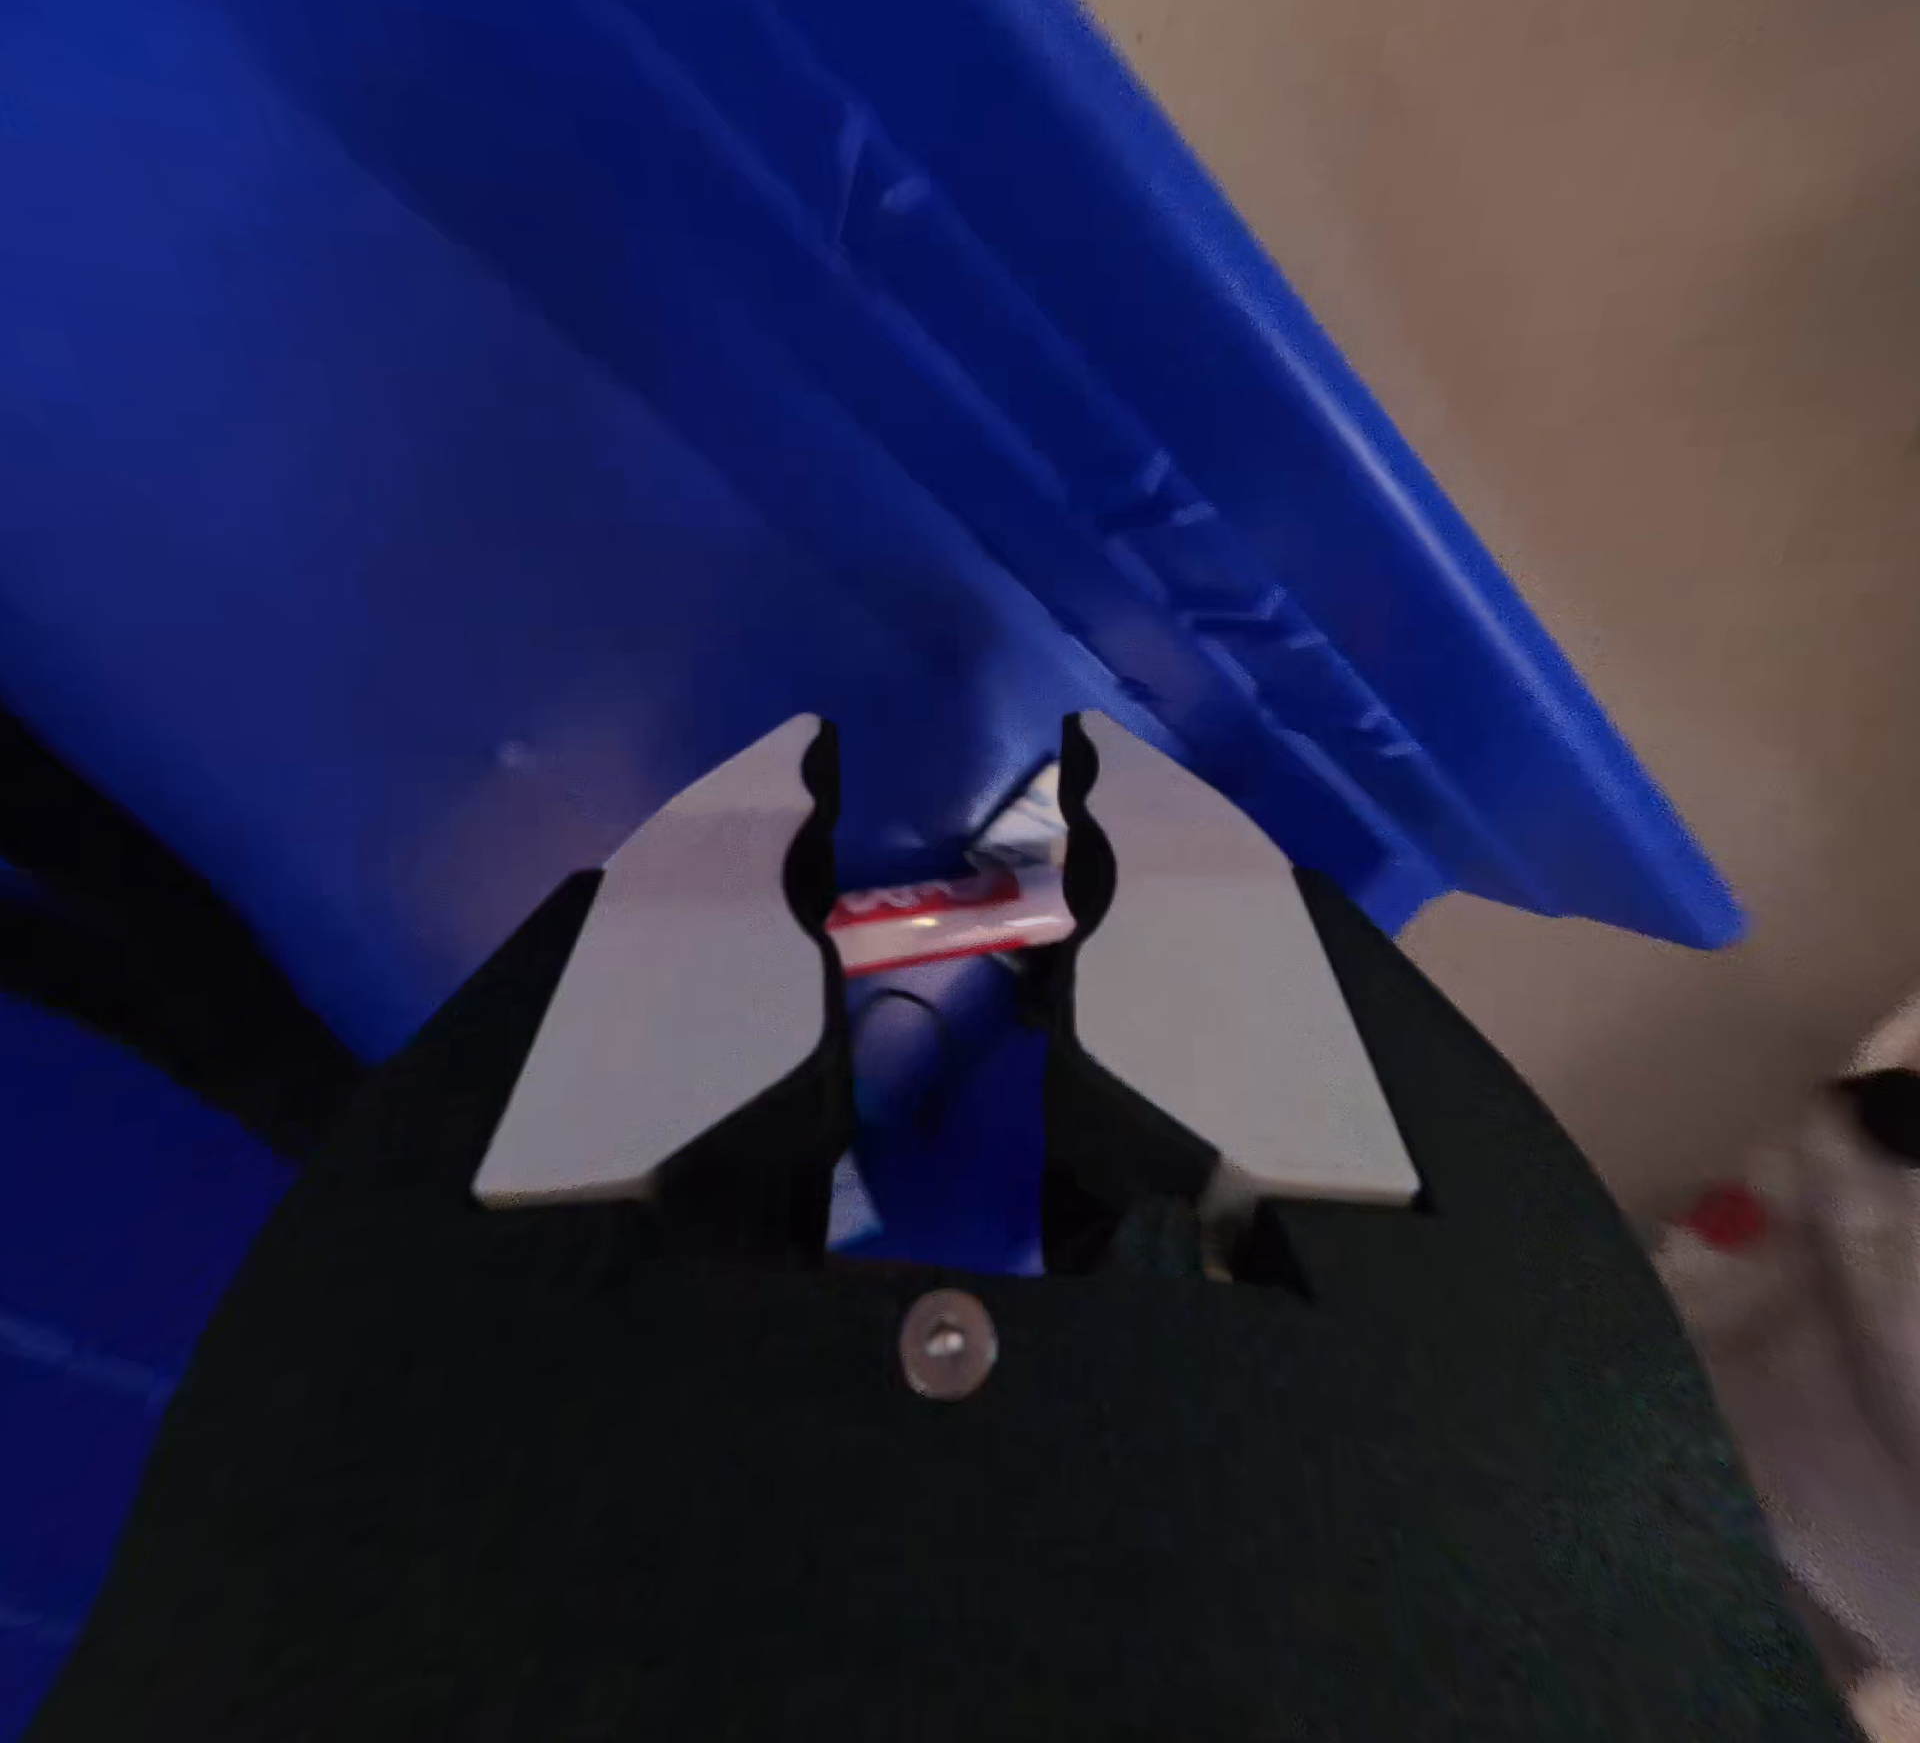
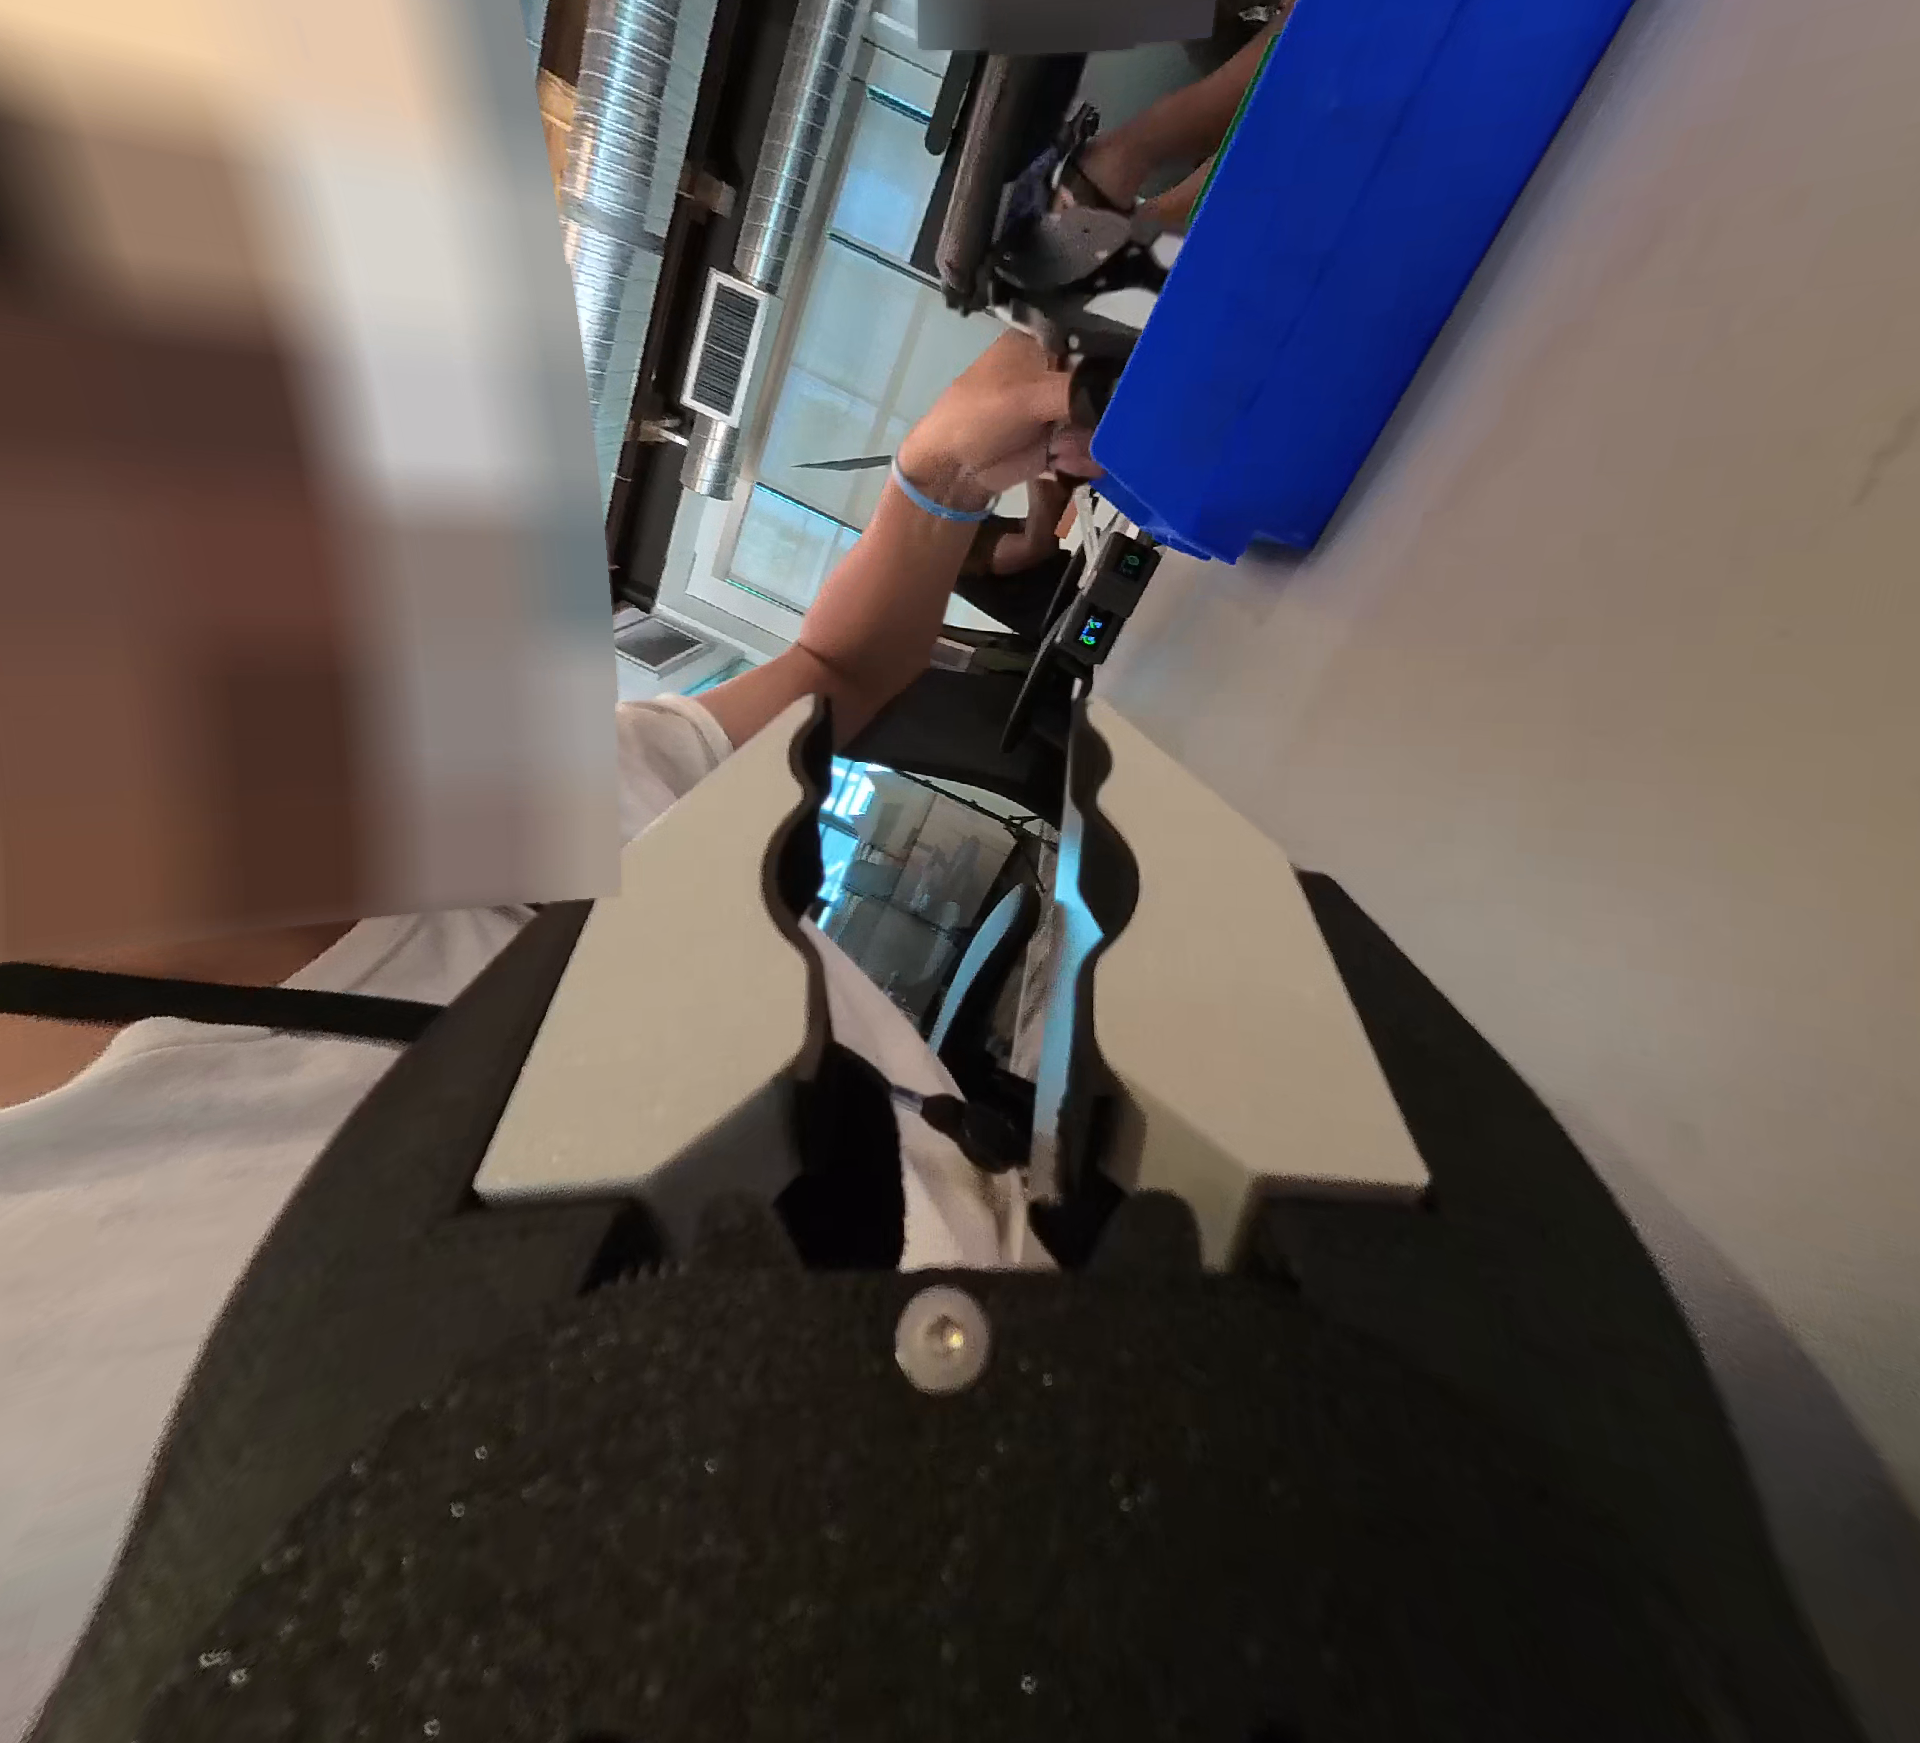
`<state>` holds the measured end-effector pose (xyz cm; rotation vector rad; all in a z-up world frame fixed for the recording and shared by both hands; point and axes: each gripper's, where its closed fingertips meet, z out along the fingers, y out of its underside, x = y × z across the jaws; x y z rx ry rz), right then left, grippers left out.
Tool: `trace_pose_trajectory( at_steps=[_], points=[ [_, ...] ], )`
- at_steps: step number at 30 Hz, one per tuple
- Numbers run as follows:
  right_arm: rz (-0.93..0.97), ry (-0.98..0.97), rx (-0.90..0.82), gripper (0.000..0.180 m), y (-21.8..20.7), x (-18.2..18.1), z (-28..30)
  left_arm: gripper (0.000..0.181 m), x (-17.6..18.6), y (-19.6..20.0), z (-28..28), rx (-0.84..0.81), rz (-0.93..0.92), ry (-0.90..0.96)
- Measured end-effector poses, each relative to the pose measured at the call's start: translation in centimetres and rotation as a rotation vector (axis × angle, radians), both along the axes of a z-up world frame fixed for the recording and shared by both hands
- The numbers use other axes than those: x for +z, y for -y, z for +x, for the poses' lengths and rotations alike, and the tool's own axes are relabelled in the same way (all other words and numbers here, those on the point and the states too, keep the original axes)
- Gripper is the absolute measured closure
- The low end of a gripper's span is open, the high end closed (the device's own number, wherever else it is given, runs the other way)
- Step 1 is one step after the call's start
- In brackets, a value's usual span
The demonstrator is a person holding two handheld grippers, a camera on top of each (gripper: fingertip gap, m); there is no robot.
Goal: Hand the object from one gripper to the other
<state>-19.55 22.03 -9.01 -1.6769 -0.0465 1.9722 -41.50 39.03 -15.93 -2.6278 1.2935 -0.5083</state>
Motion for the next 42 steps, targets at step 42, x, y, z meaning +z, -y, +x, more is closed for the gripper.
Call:
trace_pose_trajectory(
  at_steps=[42],
  points=[
    [0.008, -0.067, 0.053, 0.133, 2.0, 2.0, 0.5, 0.14, -2.1, -0.8, -3.3, -0.777, 0.291, -0.35]
  ],
)
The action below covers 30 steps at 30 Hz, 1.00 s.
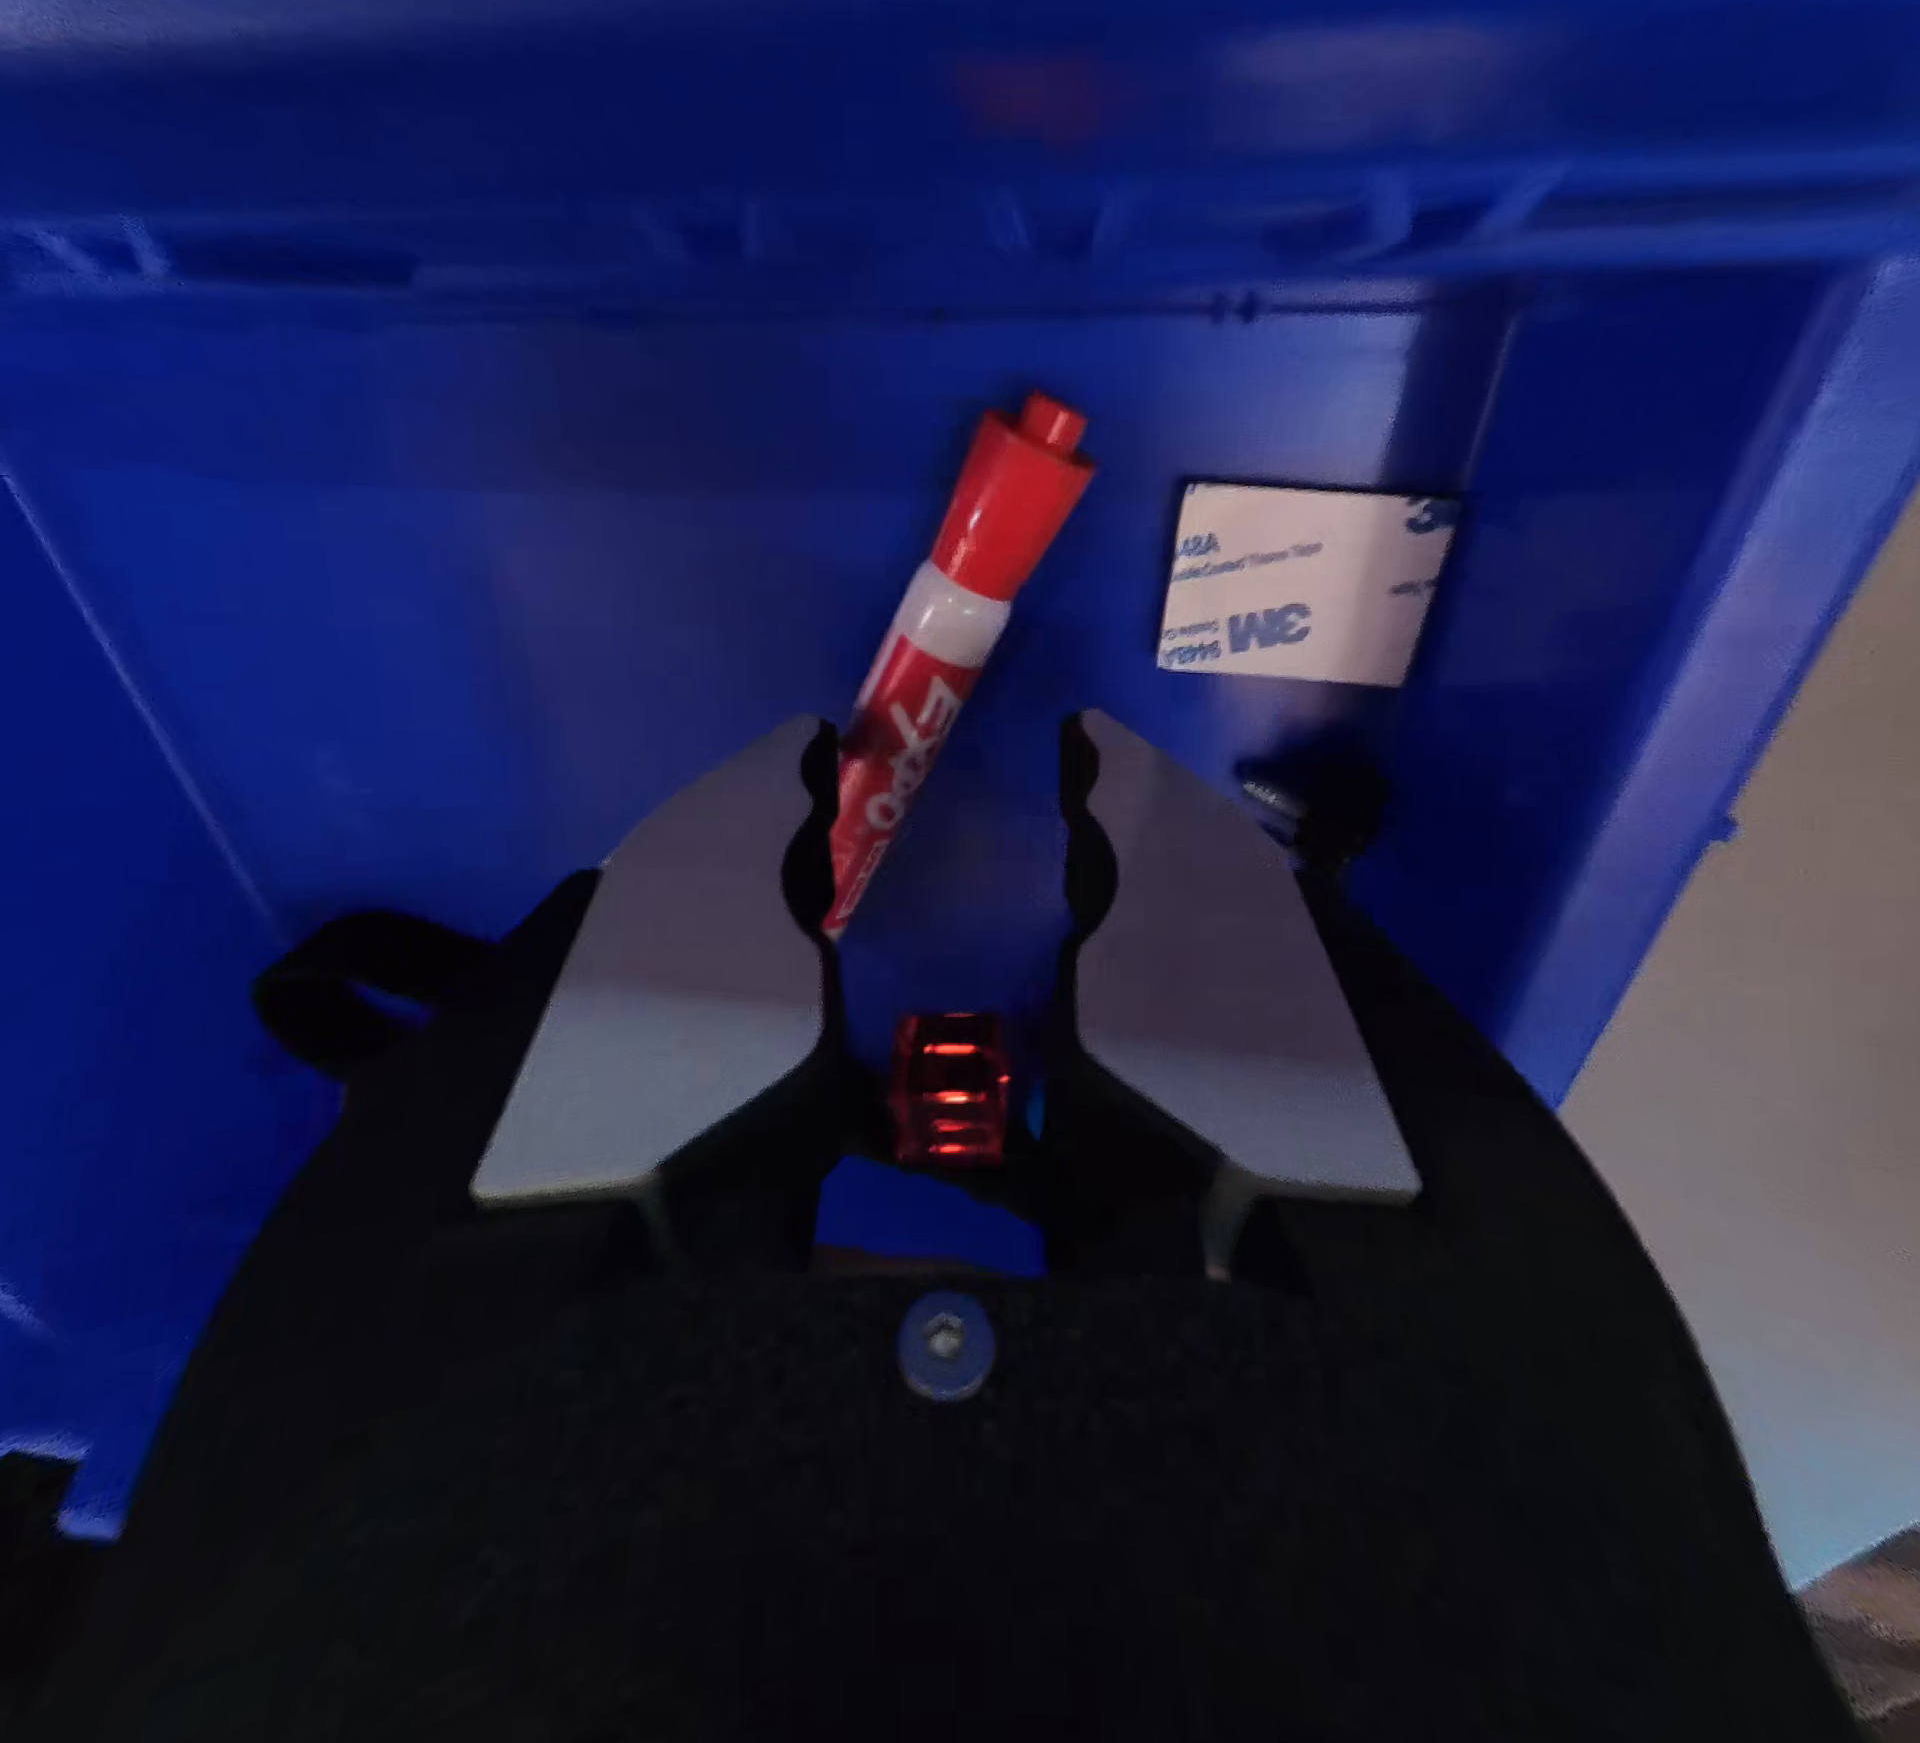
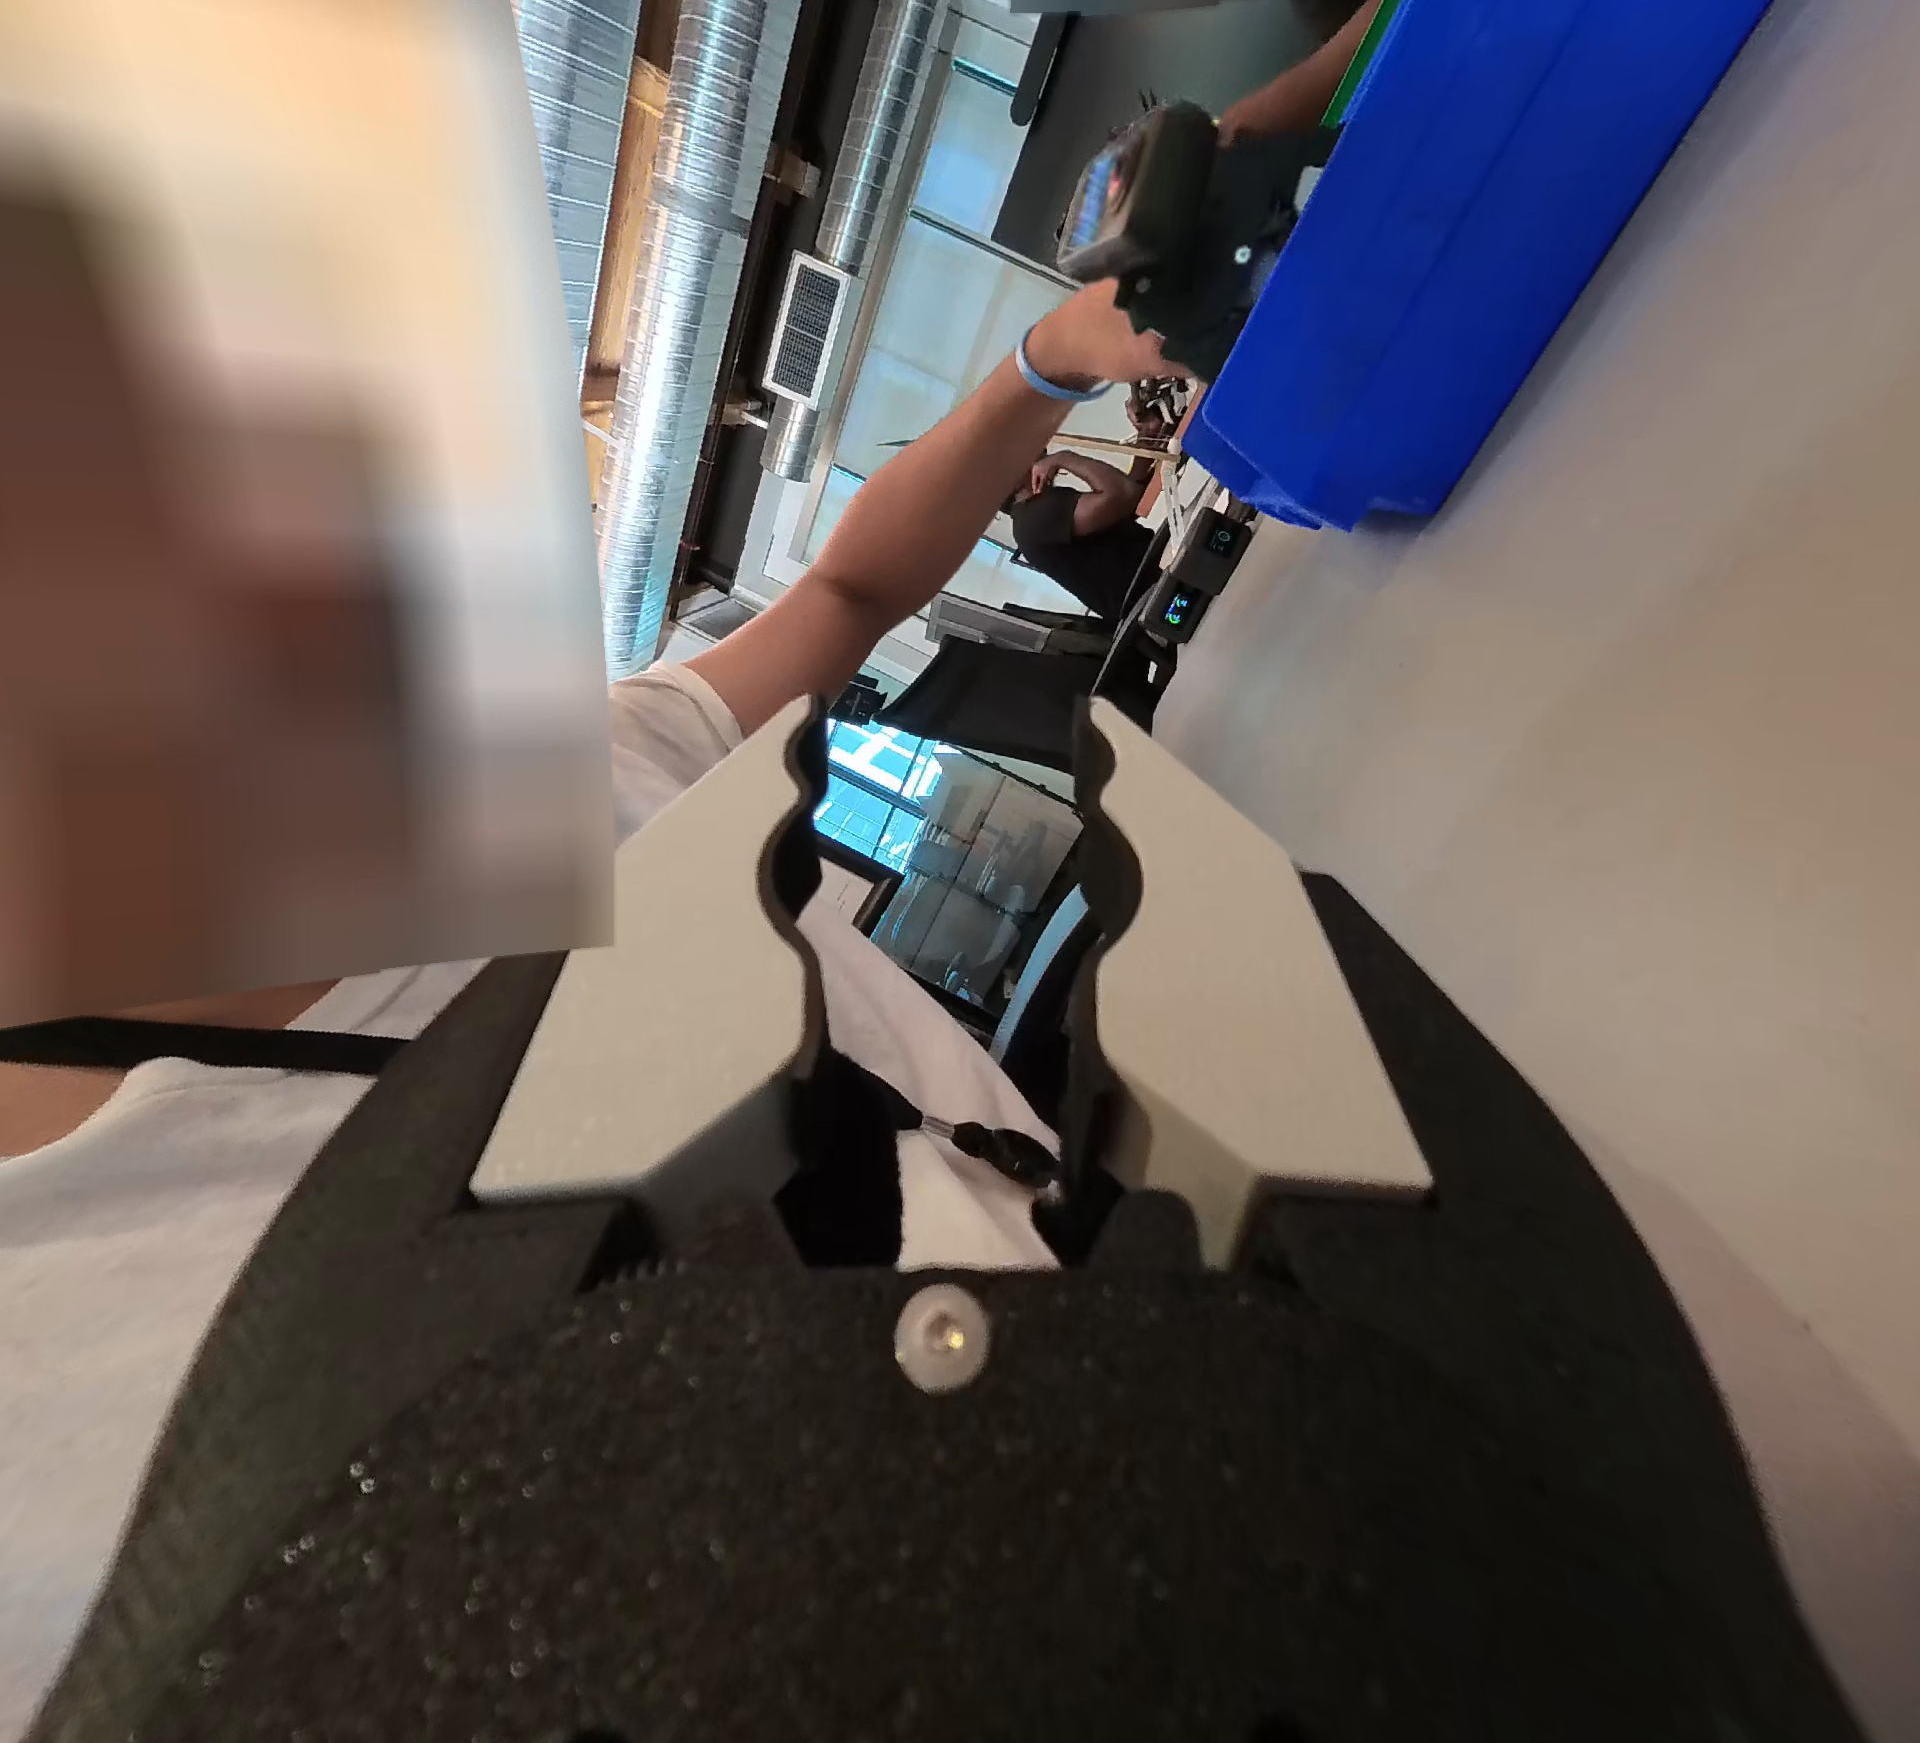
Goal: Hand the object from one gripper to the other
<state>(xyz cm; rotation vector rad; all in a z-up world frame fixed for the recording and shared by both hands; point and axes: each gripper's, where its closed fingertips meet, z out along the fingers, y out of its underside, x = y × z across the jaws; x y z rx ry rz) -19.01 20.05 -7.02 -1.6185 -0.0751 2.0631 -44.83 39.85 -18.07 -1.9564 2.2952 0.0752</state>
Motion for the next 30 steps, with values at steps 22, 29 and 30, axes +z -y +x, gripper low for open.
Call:
trace_pose_trajectory(
  at_steps=[22, 29, 30],
  points=[
    [0.007, 0.072, -0.039, 0.129, -1.6, -1.3, 0.9, 0.135, -0.2, 5.0, 1.9, -1.164, 0.051, 0.0],
    [-0.016, 0.062, -0.015, 0.128, -1.8, -1.7, 0.6, 0.141, -0.8, 4.7, 1.2, -1.281, -0.019, -0.098],
    [-0.018, 0.06, -0.012, 0.128, -1.9, -1.8, 0.5, 0.145, -0.9, 4.6, 1.0, -1.29, -0.028, -0.124]
  ],
)
